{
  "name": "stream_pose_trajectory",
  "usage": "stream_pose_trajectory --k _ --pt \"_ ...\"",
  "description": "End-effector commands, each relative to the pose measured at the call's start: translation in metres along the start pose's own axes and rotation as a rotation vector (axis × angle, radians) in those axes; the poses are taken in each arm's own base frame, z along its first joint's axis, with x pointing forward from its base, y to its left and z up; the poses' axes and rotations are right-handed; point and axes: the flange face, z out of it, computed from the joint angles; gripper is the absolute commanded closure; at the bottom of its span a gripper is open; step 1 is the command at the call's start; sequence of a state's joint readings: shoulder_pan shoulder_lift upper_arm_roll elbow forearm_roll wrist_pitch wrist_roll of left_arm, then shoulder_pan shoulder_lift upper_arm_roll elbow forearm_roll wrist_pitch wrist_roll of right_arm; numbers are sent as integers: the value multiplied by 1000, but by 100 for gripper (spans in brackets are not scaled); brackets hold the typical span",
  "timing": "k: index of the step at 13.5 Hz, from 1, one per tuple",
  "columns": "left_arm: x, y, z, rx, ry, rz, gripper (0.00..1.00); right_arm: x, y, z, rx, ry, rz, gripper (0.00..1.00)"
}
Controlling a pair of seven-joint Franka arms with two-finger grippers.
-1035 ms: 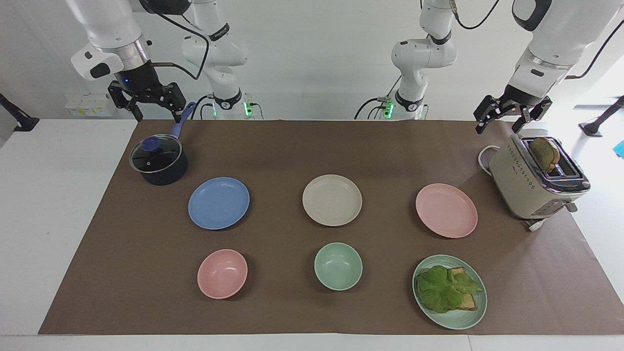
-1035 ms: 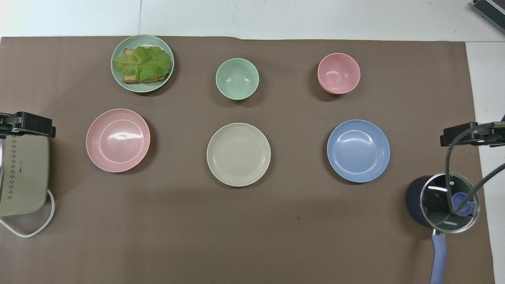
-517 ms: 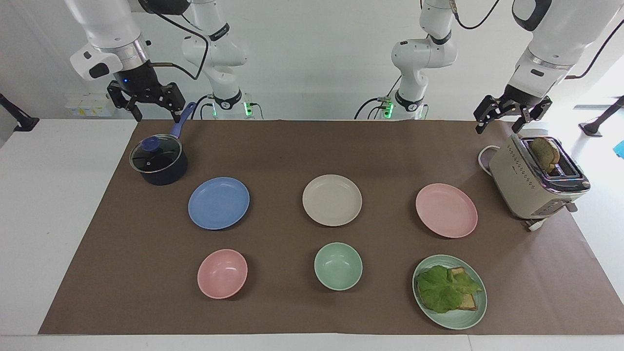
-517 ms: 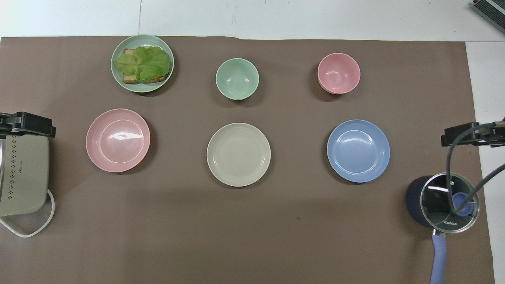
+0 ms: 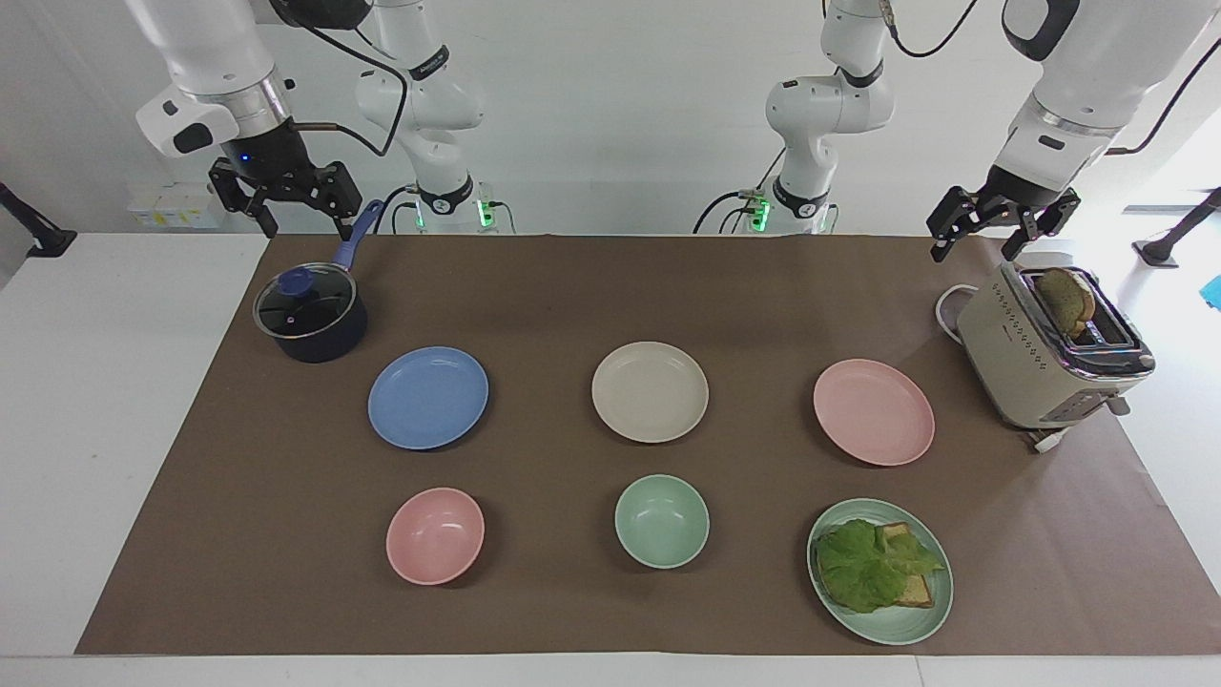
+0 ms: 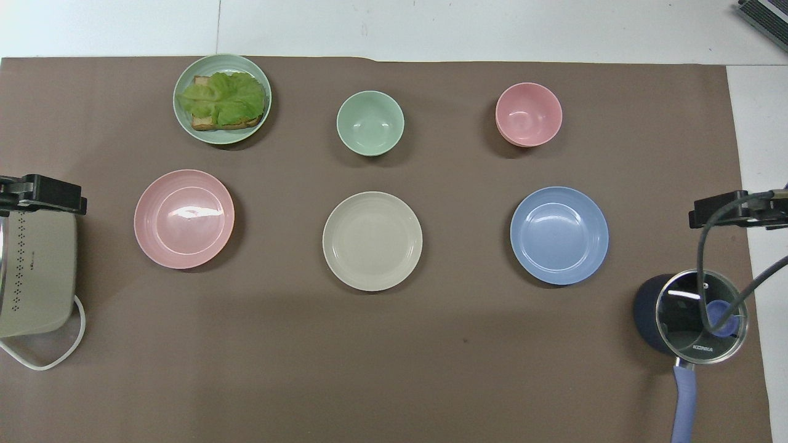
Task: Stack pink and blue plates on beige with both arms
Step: 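Grasp the pink plate rim with the left gripper and lift it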
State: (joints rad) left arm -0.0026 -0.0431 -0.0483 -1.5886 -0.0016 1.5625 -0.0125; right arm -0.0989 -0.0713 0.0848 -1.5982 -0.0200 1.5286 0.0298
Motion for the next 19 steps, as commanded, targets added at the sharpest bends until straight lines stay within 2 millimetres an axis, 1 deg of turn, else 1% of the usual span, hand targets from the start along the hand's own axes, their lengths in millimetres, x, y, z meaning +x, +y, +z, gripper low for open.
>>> stream_pose_trajectory --k 1,3,6,7,8,9,10,11,12,13,14,15,16,17,18,19 --pt "-3 2 -3 1 15 -3 0 -8 5 -1 16 -7 -12 0" --pt "-4 4 -3 1 14 0 0 -8 4 -1 15 -7 -14 0" --pt "-10 7 -3 2 -12 -5 0 -8 5 -1 17 -7 -14 0" --pt "-9 1 -1 -1 -11 -18 0 -8 6 -1 17 -7 -11 0" --pt "-7 -2 11 -3 -28 -22 0 -8 5 -1 15 -7 -12 0" --pt "0 -3 30 -3 -19 -22 0 -8 5 -1 17 -7 -12 0" --pt "5 -9 61 -2 -6 -30 0 -8 5 -1 17 -7 -12 0" --pt "12 -21 91 -4 24 -52 0 -8 5 -1 17 -7 -12 0" --pt "15 -34 115 -2 37 -69 0 -8 5 -1 16 -8 -12 0" --pt "18 -40 139 -2 32 -75 0 -8 5 0 16 -11 -12 0" --pt "24 -47 159 -4 22 -86 0 -10 6 0 16 -12 -11 0" --pt "31 -54 185 -7 -7 -97 0 -11 6 2 16 -15 -11 0" --pt "36 -54 218 -11 -53 -105 0 -13 7 2 16 -15 -9 0" --pt "40 -58 238 -12 -53 -115 0 -13 8 2 16 -16 -8 0" --pt "38 -72 251 -12 -47 -141 0 -13 8 2 16 -16 -9 0" --pt "35 -76 268 -13 -50 -151 0 -13 8 2 14 -16 -8 0"
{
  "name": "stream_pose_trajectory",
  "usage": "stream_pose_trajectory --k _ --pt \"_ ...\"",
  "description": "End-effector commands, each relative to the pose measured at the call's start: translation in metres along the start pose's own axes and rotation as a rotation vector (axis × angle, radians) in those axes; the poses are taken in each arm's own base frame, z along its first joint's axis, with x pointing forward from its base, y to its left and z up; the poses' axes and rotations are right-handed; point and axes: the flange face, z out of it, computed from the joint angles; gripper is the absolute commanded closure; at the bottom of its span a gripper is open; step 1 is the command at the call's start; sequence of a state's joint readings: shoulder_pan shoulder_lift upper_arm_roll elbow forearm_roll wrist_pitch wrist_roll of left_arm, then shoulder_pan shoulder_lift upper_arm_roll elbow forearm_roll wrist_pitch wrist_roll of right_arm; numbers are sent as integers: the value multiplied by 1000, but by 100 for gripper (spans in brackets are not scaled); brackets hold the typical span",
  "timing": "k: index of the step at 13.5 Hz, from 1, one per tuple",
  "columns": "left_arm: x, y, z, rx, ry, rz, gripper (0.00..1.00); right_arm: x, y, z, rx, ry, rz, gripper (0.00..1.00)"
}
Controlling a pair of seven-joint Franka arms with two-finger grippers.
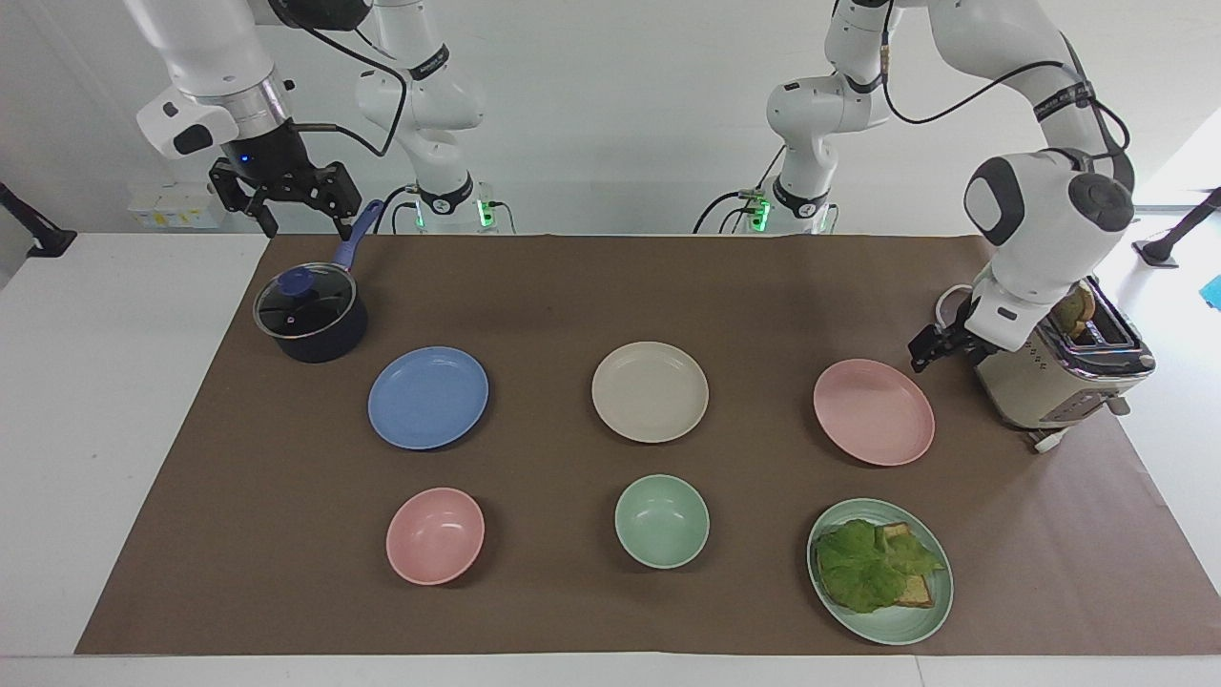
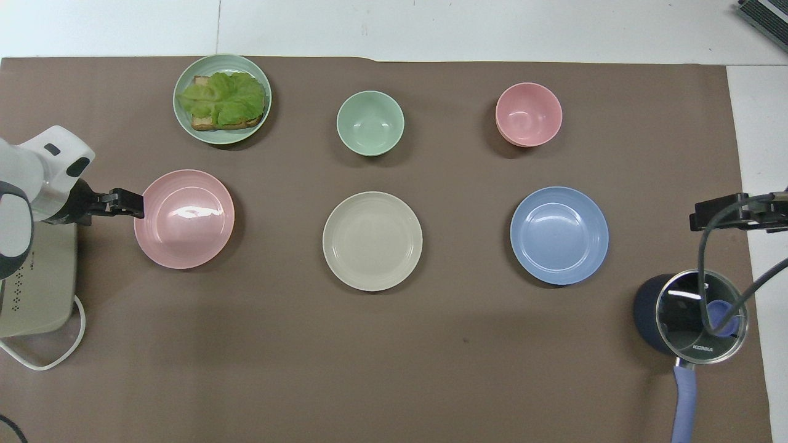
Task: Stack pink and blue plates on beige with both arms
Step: 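Grasp the pink plate rim with the left gripper and lift it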
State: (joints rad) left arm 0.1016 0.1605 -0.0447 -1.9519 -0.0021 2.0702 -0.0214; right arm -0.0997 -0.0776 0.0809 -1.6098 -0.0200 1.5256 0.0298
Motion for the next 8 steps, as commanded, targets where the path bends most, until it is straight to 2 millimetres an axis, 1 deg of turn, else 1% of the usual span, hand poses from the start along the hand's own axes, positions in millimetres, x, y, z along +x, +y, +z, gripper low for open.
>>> stream_pose_trajectory --k 1,2,3,4,6,7,8 --pt "0 -15 41 -6 9 -39 0 -11 6 0 16 -8 -11 0" --pt "1 -17 58 -7 10 -65 0 -11 5 -1 16 -6 -12 0" --pt "-1 -18 65 -8 15 -112 0 -11 5 0 16 -8 -14 0" --pt "-3 -16 66 -9 5 -158 0 -11 5 0 16 -8 -14 0" --pt "-17 -15 76 -4 -32 -193 0 -11 5 0 16 -8 -14 0" --pt "-25 -14 79 -2 -42 -199 12 -11 5 0 16 -9 -14 0" --pt "-26 -11 80 -2 -44 -196 44 -11 5 1 16 -11 -14 0"
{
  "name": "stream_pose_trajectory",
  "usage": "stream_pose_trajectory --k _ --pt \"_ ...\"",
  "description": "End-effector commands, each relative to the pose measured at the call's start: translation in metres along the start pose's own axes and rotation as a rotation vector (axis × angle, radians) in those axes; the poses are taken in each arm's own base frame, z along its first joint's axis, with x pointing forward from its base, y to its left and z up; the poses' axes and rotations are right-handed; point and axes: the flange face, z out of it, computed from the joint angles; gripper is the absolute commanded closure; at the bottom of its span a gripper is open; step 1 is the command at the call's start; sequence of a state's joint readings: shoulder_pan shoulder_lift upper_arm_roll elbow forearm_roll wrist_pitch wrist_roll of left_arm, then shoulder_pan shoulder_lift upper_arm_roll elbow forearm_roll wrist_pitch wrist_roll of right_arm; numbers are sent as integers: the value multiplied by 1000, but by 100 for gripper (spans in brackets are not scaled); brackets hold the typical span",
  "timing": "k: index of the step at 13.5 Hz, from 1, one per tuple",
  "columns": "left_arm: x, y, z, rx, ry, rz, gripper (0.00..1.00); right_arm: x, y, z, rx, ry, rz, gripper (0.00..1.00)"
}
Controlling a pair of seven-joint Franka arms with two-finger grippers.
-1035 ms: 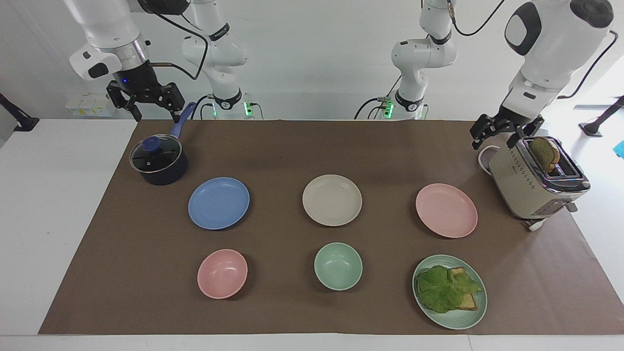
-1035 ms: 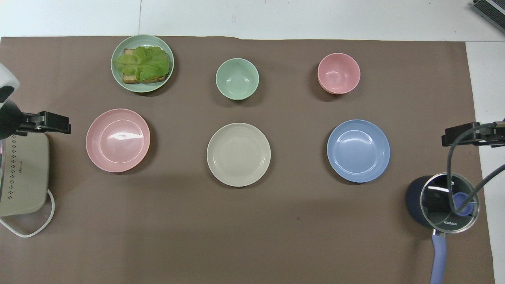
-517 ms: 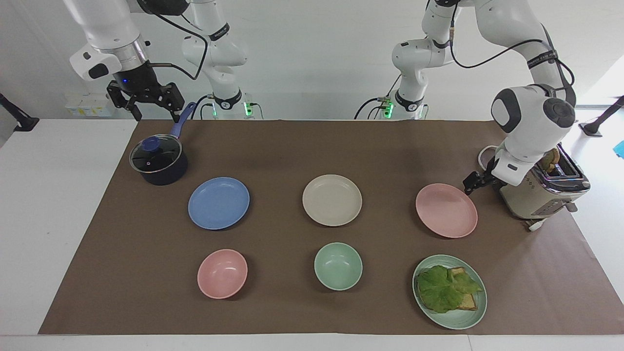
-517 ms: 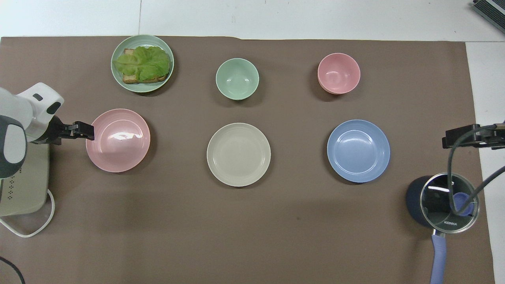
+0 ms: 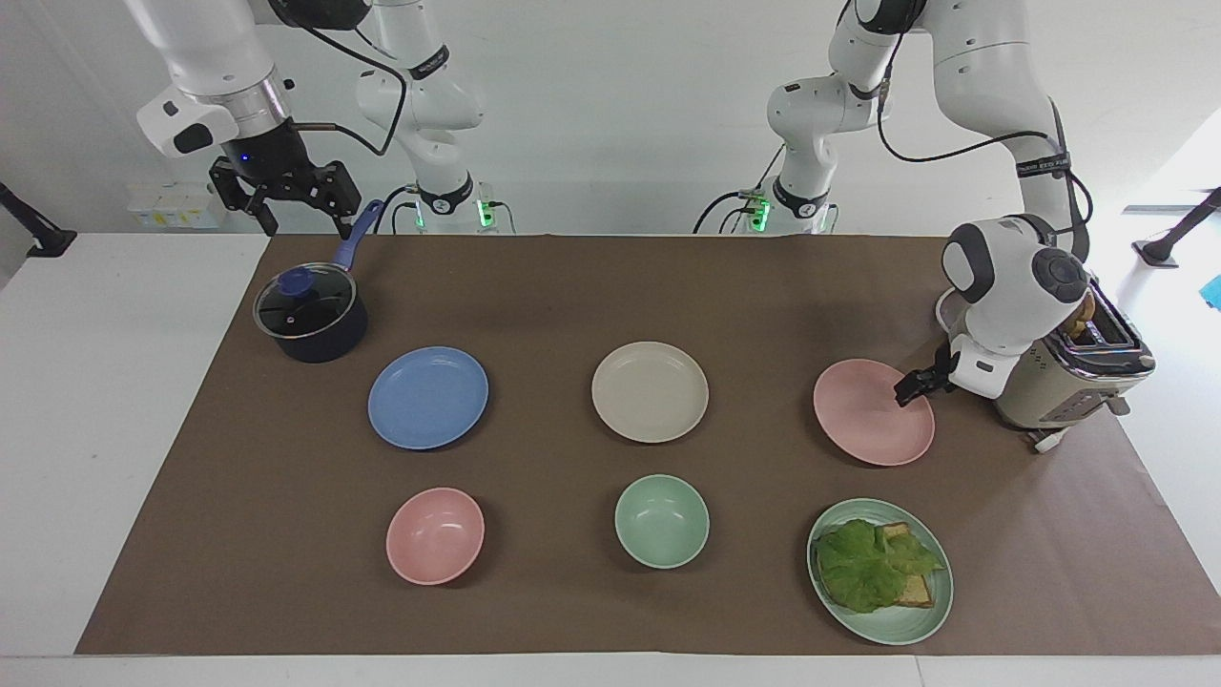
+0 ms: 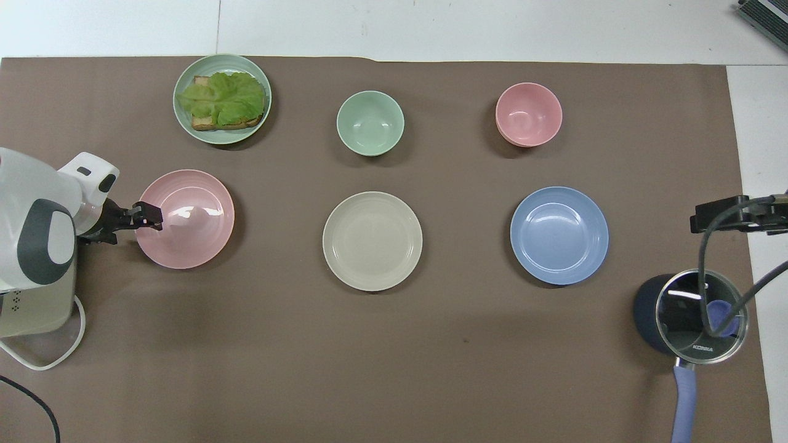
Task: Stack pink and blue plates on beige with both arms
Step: 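Grasp the pink plate rim with the left gripper and lift it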
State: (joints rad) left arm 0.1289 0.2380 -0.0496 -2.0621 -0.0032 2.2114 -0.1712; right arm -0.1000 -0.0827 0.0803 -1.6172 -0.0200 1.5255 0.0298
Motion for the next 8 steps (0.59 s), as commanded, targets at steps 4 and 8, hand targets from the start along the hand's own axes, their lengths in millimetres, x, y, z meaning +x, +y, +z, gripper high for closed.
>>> stream_pose_trajectory --k 4,8 --pt "-13 5 -7 -1 1 -14 100 -9 6 0 17 -7 -13 0" --pt "-12 9 -58 14 -82 5 100 -9 6 0 17 -7 -13 0"
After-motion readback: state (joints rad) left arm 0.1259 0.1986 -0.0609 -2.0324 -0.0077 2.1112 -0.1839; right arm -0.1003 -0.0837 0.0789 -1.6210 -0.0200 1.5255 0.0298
